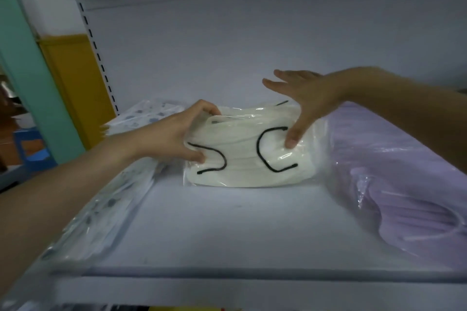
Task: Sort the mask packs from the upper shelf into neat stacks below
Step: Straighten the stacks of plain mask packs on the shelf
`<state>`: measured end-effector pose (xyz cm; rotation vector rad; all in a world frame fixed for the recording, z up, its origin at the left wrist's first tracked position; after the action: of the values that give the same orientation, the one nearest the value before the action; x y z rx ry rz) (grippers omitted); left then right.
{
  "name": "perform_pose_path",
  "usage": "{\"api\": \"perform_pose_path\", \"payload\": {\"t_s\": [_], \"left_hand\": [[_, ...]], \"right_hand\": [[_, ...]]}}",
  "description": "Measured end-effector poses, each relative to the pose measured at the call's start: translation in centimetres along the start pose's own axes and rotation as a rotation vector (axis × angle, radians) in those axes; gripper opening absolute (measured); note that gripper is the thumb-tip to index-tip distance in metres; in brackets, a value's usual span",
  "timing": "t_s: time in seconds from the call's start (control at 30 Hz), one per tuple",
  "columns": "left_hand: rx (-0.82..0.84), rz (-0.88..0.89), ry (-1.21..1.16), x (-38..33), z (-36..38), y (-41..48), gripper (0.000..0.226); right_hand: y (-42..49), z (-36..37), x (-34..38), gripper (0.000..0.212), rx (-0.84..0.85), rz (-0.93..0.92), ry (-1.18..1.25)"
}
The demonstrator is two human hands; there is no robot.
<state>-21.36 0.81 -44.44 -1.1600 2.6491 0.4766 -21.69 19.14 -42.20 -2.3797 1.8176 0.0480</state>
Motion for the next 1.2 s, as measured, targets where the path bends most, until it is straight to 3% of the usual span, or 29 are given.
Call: {"api": "perform_pose_path", "payload": {"t_s": [0.17, 0.33, 0.4, 0.5, 0.63, 0.83, 0.97, 1.03, 1.2], "left_hand": [[0.107, -0.044, -0.068, 0.6, 0.5, 0.4, 0.076], [0.133, -0.017, 0.061, -0.3, -0.9, 2.0, 0.103], [0.166, 0.010, 0.136, -0.5, -0.8, 2.4, 0.096], [0.186, 0.020, 0.052, 0.1, -0.3, 2.0, 0.083], [0.172, 0.018, -0.082, 1.2, 0.7, 1.1, 0.087], [-0.005, -0.002, 0.074, 2.1, -1.4, 4.8, 0.088], [0.117, -0.169, 0.054, 4.8, -0.6, 8.2, 0.099], [0.174, -0.260, 0.156, 6.0, 0.3, 9.3, 0.106], [0.158, -0.353, 0.263, 6.9, 1.1, 10.7, 0.113]], "right_hand": [[0.7, 3.8, 0.3, 0.136, 0.219, 0.038, 0.152], [0.6, 3.5, -0.5, 0.119, 0.135, 0.028, 0.259], [0.3, 3.6, -1.2, 0.121, 0.117, 0.028, 0.302], [0.1, 4.2, -2.6, 0.111, 0.070, 0.016, 0.476], [0.1, 5.3, -4.0, 0.117, -0.094, 0.042, 0.716], [1.0, 4.2, -4.8, 0.101, -0.340, 0.126, 0.819], [3.4, 4.5, -5.8, 0.102, -0.280, 0.208, 1.011], [4.4, 5.1, -6.1, 0.100, -0.250, 0.230, 1.111], [6.3, 6.5, -6.6, 0.088, -0.239, 0.212, 1.297]]}}
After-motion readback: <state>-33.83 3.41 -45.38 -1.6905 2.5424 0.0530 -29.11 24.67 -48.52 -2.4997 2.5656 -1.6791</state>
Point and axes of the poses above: each hand's wrist, its own y-axis towards the middle knuckle, its own z-axis out of the palm, x = y × z, the point moved 10 cm from there along y, towards the middle knuckle, and after that the axes turned 1 degree about z, right-handed, at the moved point
